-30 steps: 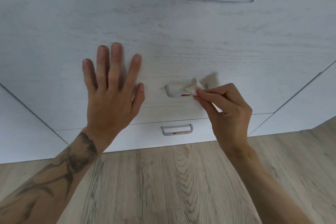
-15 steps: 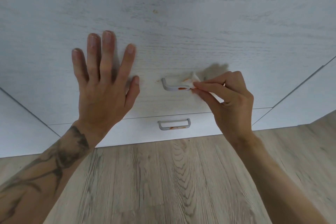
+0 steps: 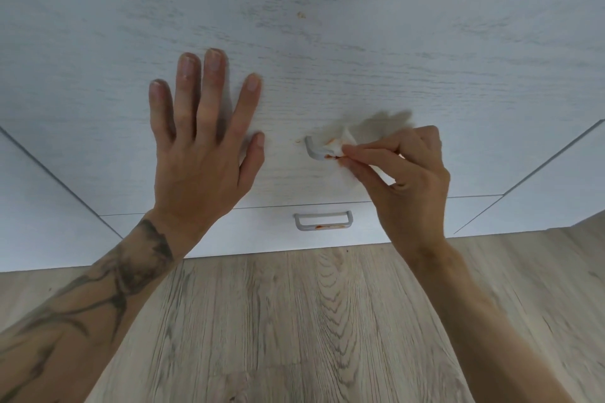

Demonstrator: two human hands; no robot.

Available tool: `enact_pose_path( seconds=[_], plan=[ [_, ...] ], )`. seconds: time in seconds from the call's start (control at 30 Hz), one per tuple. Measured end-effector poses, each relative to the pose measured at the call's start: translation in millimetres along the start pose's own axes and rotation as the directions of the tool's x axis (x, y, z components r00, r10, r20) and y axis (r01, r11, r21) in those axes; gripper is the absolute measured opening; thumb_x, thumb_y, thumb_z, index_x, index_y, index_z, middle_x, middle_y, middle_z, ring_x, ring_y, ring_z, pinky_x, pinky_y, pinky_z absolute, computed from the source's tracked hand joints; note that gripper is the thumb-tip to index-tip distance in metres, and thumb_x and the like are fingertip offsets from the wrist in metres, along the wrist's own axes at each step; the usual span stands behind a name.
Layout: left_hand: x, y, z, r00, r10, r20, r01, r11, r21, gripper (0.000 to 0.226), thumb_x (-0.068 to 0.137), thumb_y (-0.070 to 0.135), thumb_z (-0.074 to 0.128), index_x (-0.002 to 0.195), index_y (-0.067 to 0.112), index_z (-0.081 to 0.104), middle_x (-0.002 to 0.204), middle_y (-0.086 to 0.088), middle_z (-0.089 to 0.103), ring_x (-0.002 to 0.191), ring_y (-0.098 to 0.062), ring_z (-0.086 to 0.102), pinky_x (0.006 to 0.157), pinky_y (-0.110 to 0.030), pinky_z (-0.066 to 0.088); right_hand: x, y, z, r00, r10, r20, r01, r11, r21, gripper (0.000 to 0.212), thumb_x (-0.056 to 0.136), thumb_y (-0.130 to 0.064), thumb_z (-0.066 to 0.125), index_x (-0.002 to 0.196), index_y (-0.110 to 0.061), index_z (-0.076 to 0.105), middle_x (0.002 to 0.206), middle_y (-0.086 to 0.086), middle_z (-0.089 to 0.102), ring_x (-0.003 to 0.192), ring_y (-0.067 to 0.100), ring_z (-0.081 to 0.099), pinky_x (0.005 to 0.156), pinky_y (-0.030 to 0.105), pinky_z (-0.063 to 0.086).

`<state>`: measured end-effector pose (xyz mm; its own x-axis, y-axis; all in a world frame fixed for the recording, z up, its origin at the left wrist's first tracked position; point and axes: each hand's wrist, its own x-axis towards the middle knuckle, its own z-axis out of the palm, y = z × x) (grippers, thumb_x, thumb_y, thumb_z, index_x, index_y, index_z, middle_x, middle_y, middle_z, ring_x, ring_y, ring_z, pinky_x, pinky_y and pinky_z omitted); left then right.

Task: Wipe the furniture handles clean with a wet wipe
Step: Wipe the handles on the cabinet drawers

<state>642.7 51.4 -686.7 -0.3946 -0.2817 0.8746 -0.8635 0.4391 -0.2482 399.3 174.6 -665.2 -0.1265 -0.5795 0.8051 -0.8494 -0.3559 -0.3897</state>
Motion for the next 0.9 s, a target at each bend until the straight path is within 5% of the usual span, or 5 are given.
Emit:
enact_pose_path(
  seconds=[0.1,0.27,0.43,0.6,0.9],
  plan=[
    [1.0,0.0,0.5,1.000,0.004,-0.001,-0.004,1.000,0.009,0.083,0.110,0.041,0.051,0.172,0.018,0.000,0.167,-0.025,0.009,0.155,-0.047,0.008,0.132,-0.056,-0.004,4.3,-9.5,10.1,0.999,-0.054,0.007,0.053,0.998,0.013,0.010,0.092,-0.022,0.085,0.101,-0.018,0.086,0.090,-0.007,0.070,0.100,0.008,0.044,0.082,0.037,0.043],
    [0.0,0.4,0.1,1.000,-0.005,0.000,0.005,1.000,0.000,0.083,0.110,0.042,0.051,0.172,0.018,0.001,0.167,-0.025,0.009,0.156,-0.045,0.005,0.132,-0.056,-0.005,-0.2,1.1,-3.7,1.000,0.000,0.003,0.000,1.000,-0.008,0.010,0.093,-0.020,0.083,0.103,-0.017,0.085,0.092,-0.011,0.066,0.101,0.009,0.042,0.076,0.051,0.048],
    [0.9,0.9,1.1,1.000,-0.002,-0.005,0.002,1.000,0.017,0.083,0.111,0.042,0.050,0.172,0.018,-0.001,0.167,-0.025,0.011,0.155,-0.046,0.008,0.132,-0.056,-0.005,5.1,-16.4,15.0,0.999,-0.053,0.003,0.053,0.998,0.017,0.009,0.092,-0.022,0.084,0.098,-0.015,0.086,0.088,-0.005,0.071,0.100,0.006,0.042,0.080,0.039,0.044],
    [0.1,0.0,0.6,1.000,-0.004,-0.006,0.005,1.000,0.008,0.083,0.111,0.042,0.051,0.172,0.018,0.000,0.167,-0.024,0.010,0.156,-0.043,0.004,0.132,-0.055,-0.005,-0.4,-7.0,4.2,1.000,0.016,-0.006,-0.016,1.000,0.002,0.008,0.093,-0.017,0.083,0.100,-0.015,0.086,0.088,-0.003,0.071,0.099,0.010,0.043,0.077,0.049,0.048],
    [0.1,0.6,0.3,1.000,-0.006,-0.005,0.006,1.000,0.006,0.084,0.110,0.042,0.052,0.172,0.018,0.000,0.167,-0.025,0.011,0.155,-0.045,0.007,0.132,-0.057,-0.003,5.8,-11.3,1.3,0.998,-0.039,0.044,0.041,0.998,-0.048,0.010,0.094,-0.019,0.082,0.101,-0.012,0.085,0.088,0.001,0.071,0.095,0.020,0.051,0.083,0.035,0.043]
  ],
)
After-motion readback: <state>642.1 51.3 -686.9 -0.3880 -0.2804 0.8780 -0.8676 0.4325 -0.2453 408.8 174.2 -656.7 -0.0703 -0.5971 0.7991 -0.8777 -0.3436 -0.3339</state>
